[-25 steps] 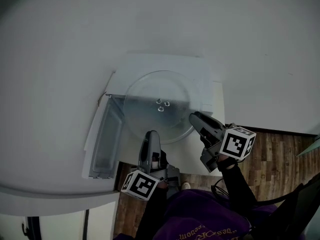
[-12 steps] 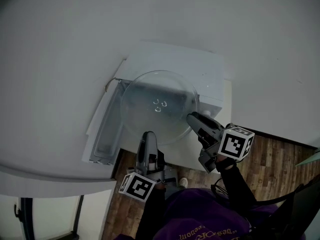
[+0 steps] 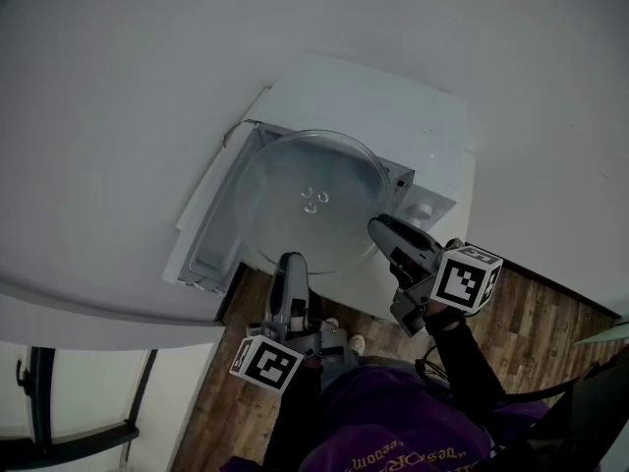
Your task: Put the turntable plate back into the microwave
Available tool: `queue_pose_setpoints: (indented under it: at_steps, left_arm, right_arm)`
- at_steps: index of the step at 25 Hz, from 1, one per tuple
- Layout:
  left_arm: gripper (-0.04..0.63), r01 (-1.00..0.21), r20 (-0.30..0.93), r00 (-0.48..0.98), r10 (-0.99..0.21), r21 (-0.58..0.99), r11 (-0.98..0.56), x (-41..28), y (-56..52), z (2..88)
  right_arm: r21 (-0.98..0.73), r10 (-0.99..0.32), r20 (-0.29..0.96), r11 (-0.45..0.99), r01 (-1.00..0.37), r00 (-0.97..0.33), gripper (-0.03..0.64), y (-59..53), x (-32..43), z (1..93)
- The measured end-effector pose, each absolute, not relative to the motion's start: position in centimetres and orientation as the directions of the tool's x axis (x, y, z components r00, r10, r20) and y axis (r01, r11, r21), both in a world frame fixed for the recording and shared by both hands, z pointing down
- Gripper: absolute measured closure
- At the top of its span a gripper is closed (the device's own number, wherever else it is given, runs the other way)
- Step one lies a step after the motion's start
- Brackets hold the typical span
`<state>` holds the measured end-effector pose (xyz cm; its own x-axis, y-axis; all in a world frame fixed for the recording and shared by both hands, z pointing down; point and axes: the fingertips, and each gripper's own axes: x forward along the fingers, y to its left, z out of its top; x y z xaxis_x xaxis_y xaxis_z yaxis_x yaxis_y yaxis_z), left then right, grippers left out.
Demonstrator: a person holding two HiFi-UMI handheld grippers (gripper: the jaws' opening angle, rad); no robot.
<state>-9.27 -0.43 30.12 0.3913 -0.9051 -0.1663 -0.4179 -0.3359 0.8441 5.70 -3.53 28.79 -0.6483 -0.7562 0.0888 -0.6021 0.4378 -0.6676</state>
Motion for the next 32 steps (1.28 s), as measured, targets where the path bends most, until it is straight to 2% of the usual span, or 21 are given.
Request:
queue_pose_setpoints:
  at_steps: [16, 32]
  left_arm:
    - [0.48, -0.405, -0.113, 0.378, -0.919, 0.873, -0.274, -11.7, -0.4, 33.3]
    - [0.495, -0.279, -0.097, 0.425, -0.9, 0.932, -0.233, -12.3, -3.6, 37.4]
  right_arm:
    - [-0.692, -0.725, 0.156, 0.404, -0.598, -0.671, 0.482, -3.9, 3.2, 32.5]
    - [-0.701, -0.757, 0.23, 0.308, -0.644, -0.612, 0.479, -5.8, 2.6, 36.8]
